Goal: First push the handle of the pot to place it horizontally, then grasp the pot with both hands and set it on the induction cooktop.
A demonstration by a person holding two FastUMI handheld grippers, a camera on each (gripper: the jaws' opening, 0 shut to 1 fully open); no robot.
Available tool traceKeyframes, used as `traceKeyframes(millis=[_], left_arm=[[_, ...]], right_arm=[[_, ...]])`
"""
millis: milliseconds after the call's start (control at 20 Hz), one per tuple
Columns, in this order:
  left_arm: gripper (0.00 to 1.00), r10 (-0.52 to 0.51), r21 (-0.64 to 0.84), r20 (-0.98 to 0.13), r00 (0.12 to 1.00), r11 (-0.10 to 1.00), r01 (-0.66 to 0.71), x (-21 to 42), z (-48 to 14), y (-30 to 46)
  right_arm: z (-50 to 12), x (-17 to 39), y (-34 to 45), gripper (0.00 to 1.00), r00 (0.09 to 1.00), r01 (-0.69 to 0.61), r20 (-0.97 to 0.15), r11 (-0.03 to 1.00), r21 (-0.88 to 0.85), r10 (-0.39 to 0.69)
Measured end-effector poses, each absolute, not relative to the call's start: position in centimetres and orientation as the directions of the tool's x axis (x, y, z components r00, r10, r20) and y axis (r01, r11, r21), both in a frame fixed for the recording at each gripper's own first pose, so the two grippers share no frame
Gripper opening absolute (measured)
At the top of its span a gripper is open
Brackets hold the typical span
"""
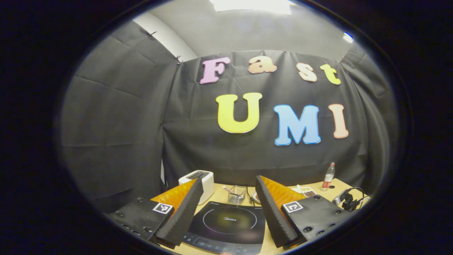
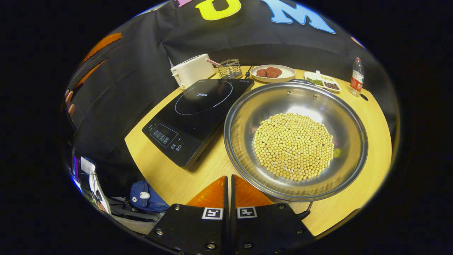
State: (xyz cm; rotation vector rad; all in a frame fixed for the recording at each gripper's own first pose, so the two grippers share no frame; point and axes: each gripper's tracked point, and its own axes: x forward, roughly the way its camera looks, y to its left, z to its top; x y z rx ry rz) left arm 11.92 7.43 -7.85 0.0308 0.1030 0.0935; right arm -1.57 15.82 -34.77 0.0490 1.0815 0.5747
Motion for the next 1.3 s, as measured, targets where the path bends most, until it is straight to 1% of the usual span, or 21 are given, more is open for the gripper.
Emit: traceKeyframes(millis=[300,350,500,750,800,850,1000,1050,1100,1150,1200,1300], left_arm=[[0.97,0.009,0.000,-0.111,0.994,1.000,-0.009,15.2,-8.9,4.6],[0.99,-0.009,-0.003,-0.109,0.994,1.000,0.009,15.6,-9.0,4.1],[0.94,-0.057,-0.019,-0.104,0.993,0.998,0.055,16.9,-9.1,2.8],[0.94,-0.125,-0.060,-0.109,0.986,0.991,0.119,18.5,-9.8,0.7],[0.99,-0.132,-0.062,-0.108,0.985,0.990,0.125,18.5,-9.7,0.4],[0.94,-0.138,-0.064,-0.109,0.984,0.989,0.132,18.6,-9.8,0.0],[0.94,-0.151,-0.072,-0.109,0.983,0.987,0.143,18.6,-9.8,-1.3],[0.97,-0.149,-0.071,-0.113,0.982,0.987,0.142,18.7,-9.9,-1.6],[0.97,-0.147,-0.070,-0.115,0.982,0.988,0.140,18.7,-9.9,-2.0],[0.99,-0.143,-0.068,-0.118,0.983,0.988,0.135,18.5,-9.8,-2.5],[0.96,-0.137,-0.065,-0.120,0.983,0.989,0.130,18.5,-9.8,-2.9],[0.99,-0.113,-0.057,-0.119,0.986,0.993,0.107,18.5,-9.5,-3.5]], right_arm=[[-34.9,-2.0,14.7,0.01,0.338,-0.373,-0.833,0.875,0.309,0.439],[-34.9,-2.0,14.4,0.01,0.337,-0.363,-0.836,0.880,0.307,0.432],[-35.1,-2.1,13.3,0.01,0.341,-0.338,-0.852,0.897,0.284,0.398],[-35.2,-2.2,11.0,0.01,0.352,-0.294,-0.877,0.928,0.229,0.328],[-35.1,-2.2,10.6,0.01,0.353,-0.285,-0.880,0.932,0.223,0.319],[-35.0,-2.2,10.2,0.01,0.355,-0.279,-0.881,0.935,0.219,0.312],[-35.1,-2.3,9.4,0.01,0.348,-0.283,-0.888,0.937,0.205,0.300],[-35.1,-2.3,9.0,0.01,0.345,-0.287,-0.890,0.936,0.202,0.298],[-35.1,-2.4,8.7,0.01,0.343,-0.293,-0.891,0.935,0.200,0.298],[-35.1,-2.4,8.3,0.01,0.339,-0.299,-0.891,0.933,0.201,0.301],[-35.1,-2.4,8.0,0.01,0.336,-0.306,-0.891,0.930,0.202,0.304],[-35.1,-2.5,7.2,0.01,0.325,-0.329,-0.891,0.921,0.207,0.316]])
